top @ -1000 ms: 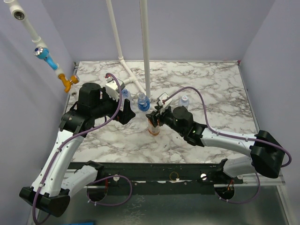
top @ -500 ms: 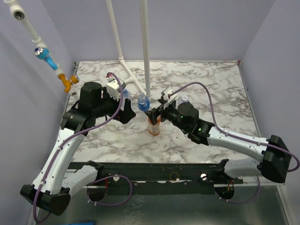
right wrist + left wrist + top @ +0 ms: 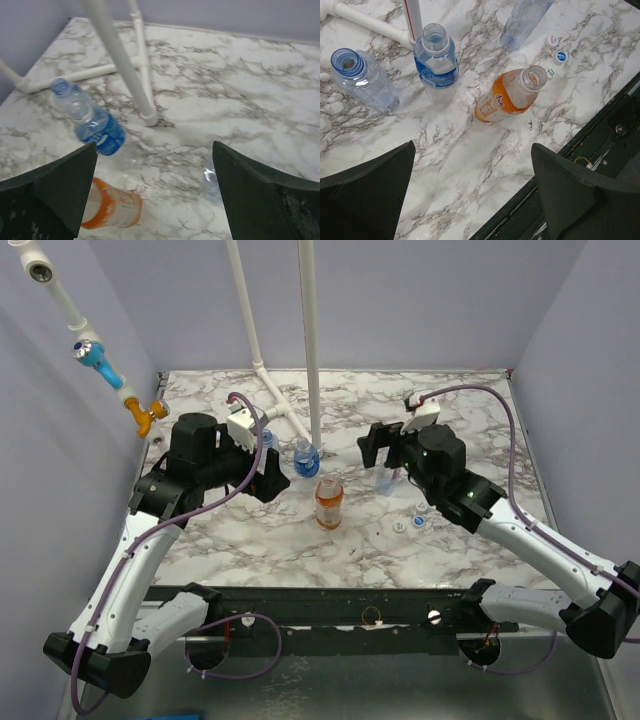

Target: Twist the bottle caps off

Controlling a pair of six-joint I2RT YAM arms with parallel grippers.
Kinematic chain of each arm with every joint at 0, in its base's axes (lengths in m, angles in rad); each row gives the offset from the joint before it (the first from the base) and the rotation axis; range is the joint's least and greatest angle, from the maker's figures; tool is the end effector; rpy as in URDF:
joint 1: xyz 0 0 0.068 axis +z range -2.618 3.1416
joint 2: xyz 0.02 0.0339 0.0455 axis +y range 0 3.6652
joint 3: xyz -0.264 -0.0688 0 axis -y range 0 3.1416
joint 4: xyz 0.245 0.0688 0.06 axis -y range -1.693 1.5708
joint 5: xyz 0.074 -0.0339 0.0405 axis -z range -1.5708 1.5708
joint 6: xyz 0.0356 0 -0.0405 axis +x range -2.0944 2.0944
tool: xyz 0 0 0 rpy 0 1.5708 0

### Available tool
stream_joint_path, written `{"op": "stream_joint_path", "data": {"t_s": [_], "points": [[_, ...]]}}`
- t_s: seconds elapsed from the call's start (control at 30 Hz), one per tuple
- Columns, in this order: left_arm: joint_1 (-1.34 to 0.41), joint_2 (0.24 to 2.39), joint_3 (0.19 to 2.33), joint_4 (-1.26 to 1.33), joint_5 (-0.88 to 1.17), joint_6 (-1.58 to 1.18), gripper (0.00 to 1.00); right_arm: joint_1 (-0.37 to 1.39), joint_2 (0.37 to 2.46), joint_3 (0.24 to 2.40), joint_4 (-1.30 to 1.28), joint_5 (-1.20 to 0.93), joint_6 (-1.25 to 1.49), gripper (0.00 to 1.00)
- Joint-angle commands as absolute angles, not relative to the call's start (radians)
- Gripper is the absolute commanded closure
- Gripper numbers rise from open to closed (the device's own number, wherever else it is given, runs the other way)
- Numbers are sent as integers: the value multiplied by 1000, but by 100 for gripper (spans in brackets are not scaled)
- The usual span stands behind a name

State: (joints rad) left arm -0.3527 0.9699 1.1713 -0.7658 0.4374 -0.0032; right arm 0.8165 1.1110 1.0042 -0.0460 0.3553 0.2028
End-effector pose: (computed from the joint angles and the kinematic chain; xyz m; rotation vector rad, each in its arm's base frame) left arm 0.1717 -0.0793 0.3822 0.6281 2.0561 -0.6747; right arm 0.1864 0.1802 0.3673 -0.2662 1.7141 0.4488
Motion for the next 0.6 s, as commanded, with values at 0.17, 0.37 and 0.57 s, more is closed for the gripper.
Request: {"op": "stream_joint_path", "data": {"t_s": [0.17, 0.37, 0.57], "points": [[-347, 977, 1217, -766, 473, -10, 1, 640, 1191, 1032, -322, 296, 348, 0], [-345, 978, 1221, -763, 473, -5, 1, 617, 1223, 992, -268, 320, 322, 0], [-336, 971, 1224, -746, 503, -8, 1, 611, 1263, 955, -212, 384, 289, 1]]}}
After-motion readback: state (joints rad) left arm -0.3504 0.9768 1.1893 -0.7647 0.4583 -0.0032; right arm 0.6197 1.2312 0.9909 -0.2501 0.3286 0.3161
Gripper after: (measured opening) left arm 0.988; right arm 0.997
